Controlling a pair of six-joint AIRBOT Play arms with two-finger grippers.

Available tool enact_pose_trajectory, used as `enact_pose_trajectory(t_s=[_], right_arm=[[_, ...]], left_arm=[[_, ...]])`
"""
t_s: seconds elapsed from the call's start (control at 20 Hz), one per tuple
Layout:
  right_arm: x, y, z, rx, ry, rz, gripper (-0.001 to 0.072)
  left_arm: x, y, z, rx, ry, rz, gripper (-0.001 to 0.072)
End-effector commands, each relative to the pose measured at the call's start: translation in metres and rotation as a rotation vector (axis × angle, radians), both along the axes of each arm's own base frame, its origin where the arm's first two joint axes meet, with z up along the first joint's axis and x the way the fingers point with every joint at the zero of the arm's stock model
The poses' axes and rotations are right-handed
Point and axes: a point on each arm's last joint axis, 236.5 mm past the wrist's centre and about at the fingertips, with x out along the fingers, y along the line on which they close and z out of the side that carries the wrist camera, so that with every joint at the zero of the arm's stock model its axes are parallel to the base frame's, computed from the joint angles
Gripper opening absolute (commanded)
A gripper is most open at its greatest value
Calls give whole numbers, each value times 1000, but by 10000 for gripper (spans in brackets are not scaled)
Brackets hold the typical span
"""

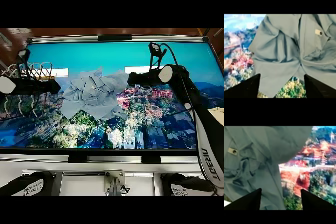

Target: Fold the shirts.

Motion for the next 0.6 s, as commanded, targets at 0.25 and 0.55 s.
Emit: enact_pose_trajectory(t_s=[0.25, 0.55], right_arm=[[21, 70, -50, -24, 170, 312, 673], [1, 107, -82, -98, 197, 451, 673]], left_arm=[[4, -12, -153, -175, 399, 109, 720], [49, 1, -152, -167, 222, 176, 720]])
